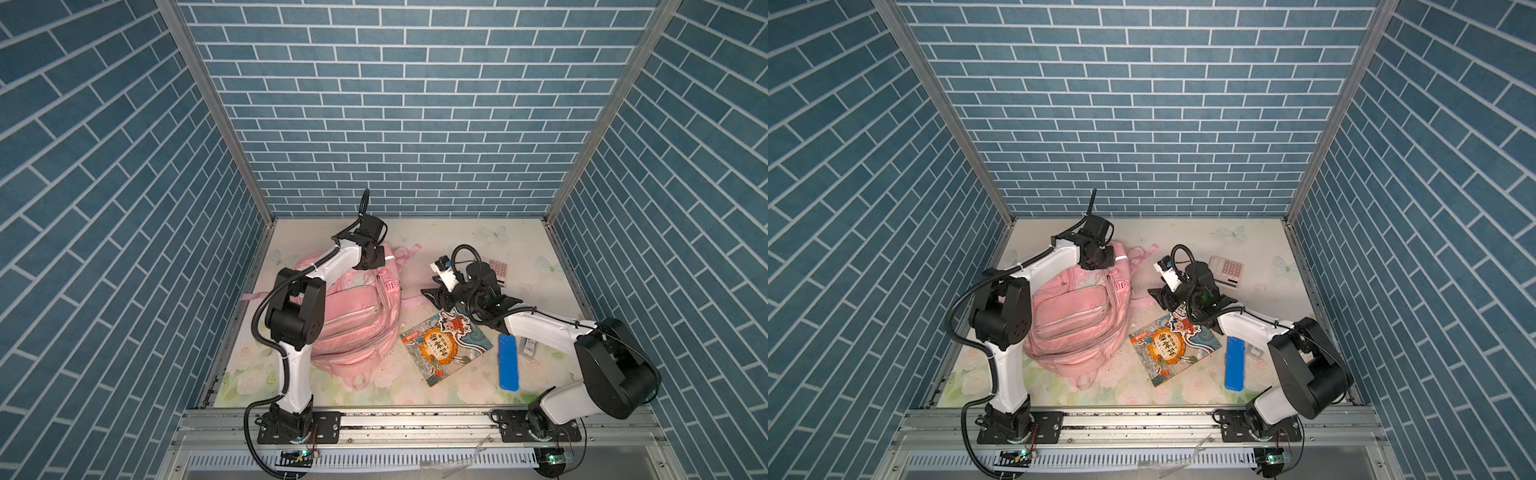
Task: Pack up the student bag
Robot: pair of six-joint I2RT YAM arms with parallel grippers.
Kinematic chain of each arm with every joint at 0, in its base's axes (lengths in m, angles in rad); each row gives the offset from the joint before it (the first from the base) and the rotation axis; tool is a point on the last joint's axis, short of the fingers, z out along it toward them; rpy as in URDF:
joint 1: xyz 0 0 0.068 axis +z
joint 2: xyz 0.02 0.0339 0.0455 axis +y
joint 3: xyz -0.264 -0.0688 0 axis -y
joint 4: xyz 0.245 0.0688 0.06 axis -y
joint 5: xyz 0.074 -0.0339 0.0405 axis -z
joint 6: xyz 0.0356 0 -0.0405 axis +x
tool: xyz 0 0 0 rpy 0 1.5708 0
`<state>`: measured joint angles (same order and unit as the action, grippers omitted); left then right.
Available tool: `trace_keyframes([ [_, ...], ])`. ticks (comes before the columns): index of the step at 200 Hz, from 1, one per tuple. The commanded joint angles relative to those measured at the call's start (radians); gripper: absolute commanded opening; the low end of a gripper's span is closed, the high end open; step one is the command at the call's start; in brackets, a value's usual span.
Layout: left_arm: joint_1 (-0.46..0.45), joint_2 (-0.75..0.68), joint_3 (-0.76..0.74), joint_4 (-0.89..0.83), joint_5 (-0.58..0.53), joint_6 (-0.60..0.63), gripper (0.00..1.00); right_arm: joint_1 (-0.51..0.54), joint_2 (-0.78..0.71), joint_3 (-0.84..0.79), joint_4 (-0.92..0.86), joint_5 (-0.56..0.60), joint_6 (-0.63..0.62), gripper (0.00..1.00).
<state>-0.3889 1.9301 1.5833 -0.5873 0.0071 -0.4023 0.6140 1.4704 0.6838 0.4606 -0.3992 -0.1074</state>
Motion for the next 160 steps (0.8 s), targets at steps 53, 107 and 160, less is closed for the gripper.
trace_keyframes([
  [53,-0.031,-0.212,-0.025,0.032,0.169,0.058,0.00,0.049,0.035,-0.080,0.326,-0.183,-0.156,0.59],
  [107,-0.054,-0.236,-0.022,0.028,0.196,0.059,0.00,0.088,0.134,-0.018,0.359,-0.192,-0.167,0.56],
  [160,-0.065,-0.243,-0.005,0.016,0.244,0.109,0.00,0.046,0.189,0.049,0.304,-0.369,-0.147,0.50],
])
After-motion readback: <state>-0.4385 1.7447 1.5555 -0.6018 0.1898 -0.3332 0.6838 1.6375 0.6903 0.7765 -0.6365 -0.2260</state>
